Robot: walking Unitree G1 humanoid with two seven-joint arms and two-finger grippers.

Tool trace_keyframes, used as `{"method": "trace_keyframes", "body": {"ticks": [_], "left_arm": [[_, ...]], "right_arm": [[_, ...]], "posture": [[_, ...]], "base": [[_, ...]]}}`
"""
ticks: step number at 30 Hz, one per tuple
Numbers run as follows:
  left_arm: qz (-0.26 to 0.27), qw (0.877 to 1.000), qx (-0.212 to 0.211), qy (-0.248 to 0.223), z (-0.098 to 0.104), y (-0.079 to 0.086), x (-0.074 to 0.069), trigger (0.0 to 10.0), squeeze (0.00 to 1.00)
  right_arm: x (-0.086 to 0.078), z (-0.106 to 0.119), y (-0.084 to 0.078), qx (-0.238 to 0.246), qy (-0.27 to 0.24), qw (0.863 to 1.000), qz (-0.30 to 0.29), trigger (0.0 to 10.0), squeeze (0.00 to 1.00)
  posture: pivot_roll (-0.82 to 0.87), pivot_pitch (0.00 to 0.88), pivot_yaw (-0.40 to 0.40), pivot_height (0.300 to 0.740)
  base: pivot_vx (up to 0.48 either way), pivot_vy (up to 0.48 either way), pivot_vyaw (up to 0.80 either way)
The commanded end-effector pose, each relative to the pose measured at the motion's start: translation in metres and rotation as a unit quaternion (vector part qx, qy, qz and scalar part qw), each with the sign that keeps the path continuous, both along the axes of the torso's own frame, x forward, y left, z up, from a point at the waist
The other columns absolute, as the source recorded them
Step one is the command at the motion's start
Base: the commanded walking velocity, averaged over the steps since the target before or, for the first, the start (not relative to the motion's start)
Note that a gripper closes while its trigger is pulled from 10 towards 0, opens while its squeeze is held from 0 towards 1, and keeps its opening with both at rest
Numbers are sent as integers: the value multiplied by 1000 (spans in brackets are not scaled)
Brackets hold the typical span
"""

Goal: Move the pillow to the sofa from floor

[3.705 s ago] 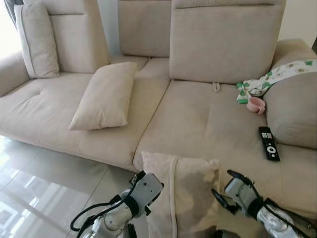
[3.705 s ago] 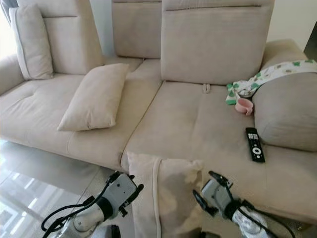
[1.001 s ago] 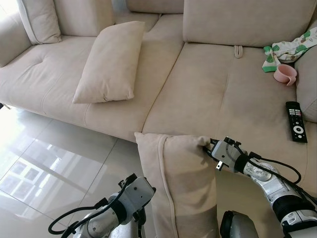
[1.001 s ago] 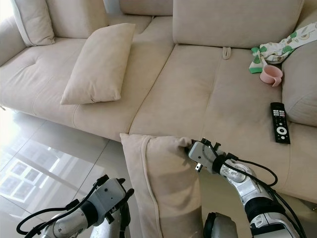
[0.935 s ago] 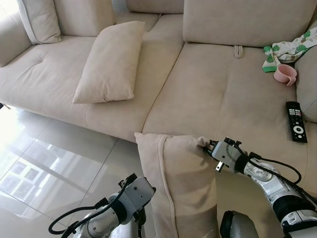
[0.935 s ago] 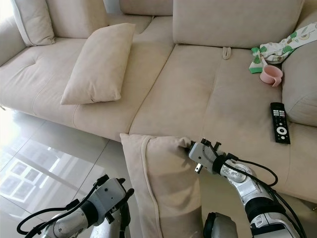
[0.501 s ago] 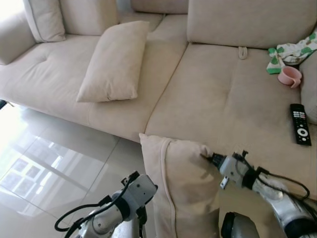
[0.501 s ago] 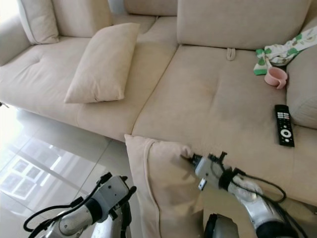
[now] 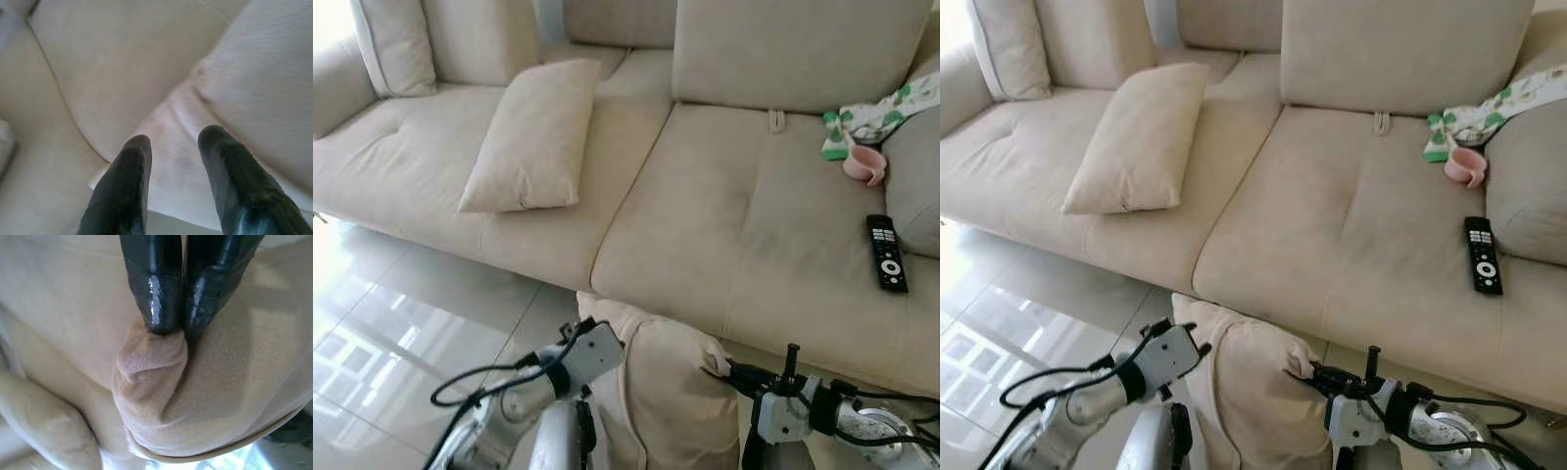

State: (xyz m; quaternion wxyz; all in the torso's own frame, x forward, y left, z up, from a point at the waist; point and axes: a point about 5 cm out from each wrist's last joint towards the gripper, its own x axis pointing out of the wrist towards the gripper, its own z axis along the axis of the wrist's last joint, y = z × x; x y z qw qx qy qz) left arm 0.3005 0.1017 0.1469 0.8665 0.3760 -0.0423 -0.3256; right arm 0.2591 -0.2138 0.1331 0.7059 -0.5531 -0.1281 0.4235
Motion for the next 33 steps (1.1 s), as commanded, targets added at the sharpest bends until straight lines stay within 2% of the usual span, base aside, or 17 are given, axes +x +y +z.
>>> {"method": "trace_keyframes", "body": {"ticks": [1, 5, 6, 7, 8, 9, 12, 15, 18, 19, 21, 24, 25, 30, 31, 32, 33], "left_arm": [[-14, 999, 49, -7, -9, 3, 2, 10000, 0], [-21, 998, 62, -16, -8, 3, 5, 10000, 0], [-58, 990, 121, -33, -8, 7, 10, 10000, 0], [-58, 990, 121, -33, -8, 7, 10, 10000, 0], [-75, 986, 148, -35, -10, 10, 11, 10000, 0], [-75, 986, 148, -35, -10, 10, 11, 10000, 0], [-106, 971, 216, 1, -14, 27, 16, 10000, 0], [-112, 967, 229, 11, -14, 30, 17, 10000, 0], [-158, 941, 290, 77, -17, 46, 16, 10000, 0], [-158, 941, 290, 77, -17, 46, 16, 10000, 0], [-182, 923, 324, 104, -14, 55, 17, 10000, 0], [-186, 918, 333, 107, -12, 56, 19, 10000, 0], [-198, 911, 345, 105, -10, 56, 21, 10000, 0], [-215, 911, 342, 87, -6, 45, 25, 10000, 0], [-224, 911, 337, 80, -4, 40, 26, 10000, 443], [-224, 911, 337, 80, -4, 40, 26, 10000, 443], [-234, 915, 321, 75, 0, 34, 25, 10000, 592]], "right_arm": [[-12, -8, 6, -45, 15, 998, 46, 0, 0], [-13, -7, 4, -56, 14, 997, 54, 0, 0], [-20, -4, -2, -83, 15, 994, 65, 0, 0], [-20, -4, -2, -83, 15, 994, 65, 0, 0], [-23, -2, -5, -92, 15, 993, 67, 0, 0], [-23, -2, -5, -92, 15, 993, 67, 0, 0], [-29, -1, -10, -113, 14, 990, 78, 0, 0], [-31, -1, -11, -116, 14, 990, 81, 0, 0], [-34, -2, -9, -132, 15, 986, 102, 0, 0], [-34, -2, -9, -132, 15, 986, 102, 0, 0], [-34, -3, -8, -142, 15, 983, 114, 0, 0], [-34, -3, -7, -145, 14, 982, 120, 0, 0], [-34, -3, -5, -147, 12, 981, 125, 0, 0], [-31, -1, -1, -148, 7, 980, 130, 0, 0], [-30, -1, 0, -149, 5, 980, 130, 0, 0], [-30, -1, 0, -149, 5, 980, 130, 0, 0], [-29, -1, 0, -151, 4, 980, 130, 0, 0]], "posture": [[199, 177, 123, 497], [199, 177, 123, 497], [185, 157, 106, 497], [185, 157, 106, 497], [184, 156, 105, 497], [184, 156, 105, 497], [176, 148, 100, 497], [175, 147, 99, 497], [171, 140, 93, 497], [171, 140, 93, 497], [170, 133, 88, 497], [168, 128, 88, 497], [167, 126, 88, 497], [160, 115, 88, 497], [157, 114, 88, 497], [157, 114, 88, 497], [155, 112, 87, 497]], "base": [[0, 0, 0], [0, 0, 0], [0, 0, 0], [0, 0, 0], [0, 0, 0], [0, 0, 0], [0, 0, 0], [0, 0, 0], [0, 0, 0], [0, 0, 0], [0, 0, 0], [0, 0, 0], [0, 0, 0], [0, 0, 0], [0, 0, 0], [0, 0, 0], [0, 0, 0]]}}
